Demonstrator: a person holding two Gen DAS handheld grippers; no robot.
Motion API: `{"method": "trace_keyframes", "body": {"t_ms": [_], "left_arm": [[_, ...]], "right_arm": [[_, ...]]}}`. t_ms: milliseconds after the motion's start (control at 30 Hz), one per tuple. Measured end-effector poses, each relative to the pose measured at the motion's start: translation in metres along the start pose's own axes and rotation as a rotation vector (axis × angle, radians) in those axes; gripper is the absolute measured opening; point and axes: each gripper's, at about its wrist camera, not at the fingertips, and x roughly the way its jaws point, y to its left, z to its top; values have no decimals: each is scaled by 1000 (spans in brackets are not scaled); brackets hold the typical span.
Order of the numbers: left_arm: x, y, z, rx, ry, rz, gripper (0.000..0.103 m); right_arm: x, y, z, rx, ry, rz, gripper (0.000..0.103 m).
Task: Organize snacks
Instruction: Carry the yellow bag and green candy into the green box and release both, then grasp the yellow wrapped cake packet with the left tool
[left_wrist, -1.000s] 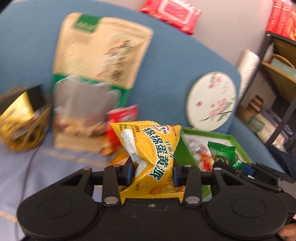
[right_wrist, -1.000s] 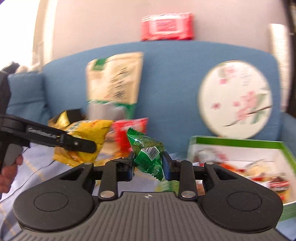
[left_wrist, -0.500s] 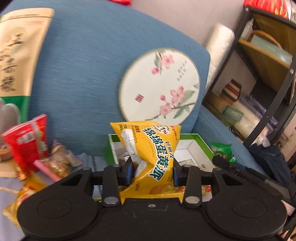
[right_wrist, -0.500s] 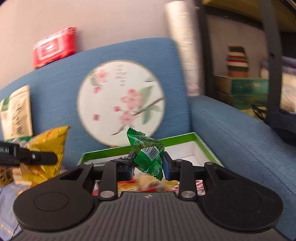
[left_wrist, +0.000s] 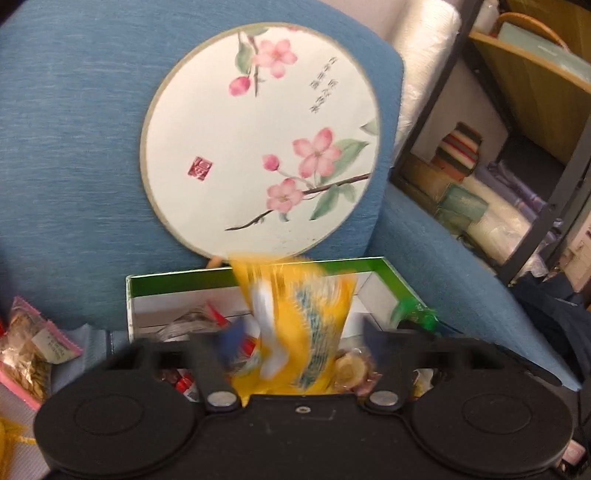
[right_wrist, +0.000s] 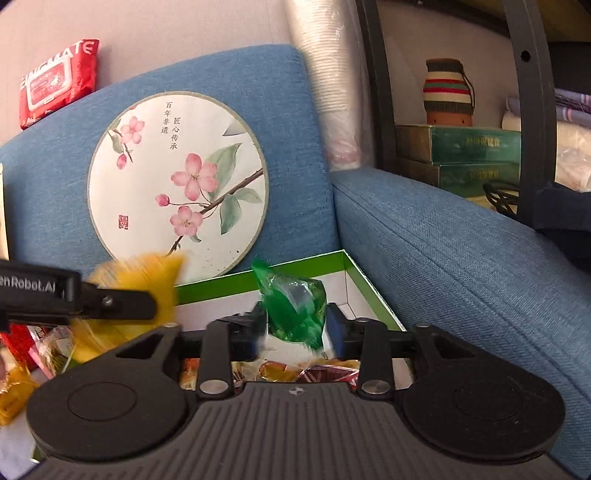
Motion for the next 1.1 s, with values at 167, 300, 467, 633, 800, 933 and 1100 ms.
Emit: {"method": "trace_keyframes", "body": {"t_ms": [167,300,467,633,800,933,1100], "left_arm": [[-22,11,-3,-25,-49,25,103],[-54,23,-4,-21,-82,59,103],[-107,49,-26,-39,-67,124,103],[-161,90,-64,-118,-40,214,103],[-197,136,-100,-194,-5,315,103],[-204,160,-104,-207,16,361,103],[-197,158,-83,-161,-39,332,103]], "right_arm": [[-7,6,-2,-84,-8,-68,103],[-20,10,2,-35,-33,-40,103],[-37,38,1,-64,-25,42,103],[-53,85,-4,-82,3,189,103],[-67,135,-17,-179,22,317,103],[-77,158,-30,-229,38,367,103],[-81,163,-43,-198,79,380,103]]}}
